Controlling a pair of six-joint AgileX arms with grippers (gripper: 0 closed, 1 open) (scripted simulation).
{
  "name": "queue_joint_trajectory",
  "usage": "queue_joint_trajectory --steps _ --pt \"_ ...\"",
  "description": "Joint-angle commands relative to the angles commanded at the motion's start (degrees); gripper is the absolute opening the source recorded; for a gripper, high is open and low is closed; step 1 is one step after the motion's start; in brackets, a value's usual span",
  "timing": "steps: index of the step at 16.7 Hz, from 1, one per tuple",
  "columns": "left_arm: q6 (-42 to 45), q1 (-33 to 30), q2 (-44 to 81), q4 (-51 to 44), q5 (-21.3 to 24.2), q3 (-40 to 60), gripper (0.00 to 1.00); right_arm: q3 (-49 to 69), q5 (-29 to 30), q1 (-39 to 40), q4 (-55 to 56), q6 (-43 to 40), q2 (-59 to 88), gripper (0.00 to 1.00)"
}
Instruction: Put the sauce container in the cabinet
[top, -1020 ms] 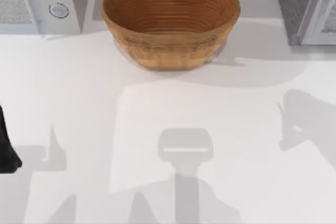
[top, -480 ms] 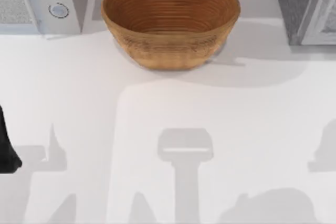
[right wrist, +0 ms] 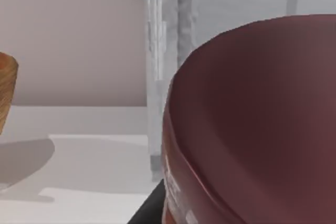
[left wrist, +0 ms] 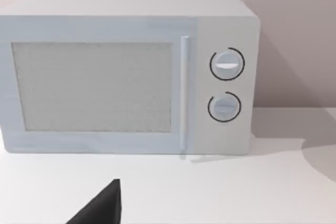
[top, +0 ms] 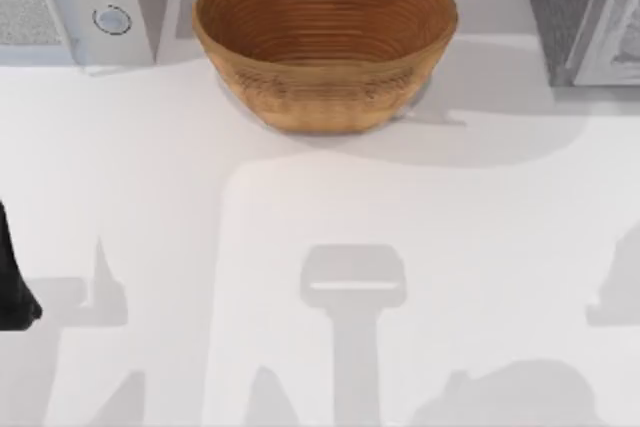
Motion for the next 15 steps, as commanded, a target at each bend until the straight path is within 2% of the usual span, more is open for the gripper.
queue_joint_trajectory --steps 6,15 --pt "0.0 0.0 0.0 0.0 0.0 0.0 1.0 18.6 1.5 2.7 -5.4 0.4 14.3 0.0" --pt "0.0 0.0 0.0 0.0 0.0 0.0 1.0 66.7 7.9 6.4 -18.8 1.0 49.1 0.0"
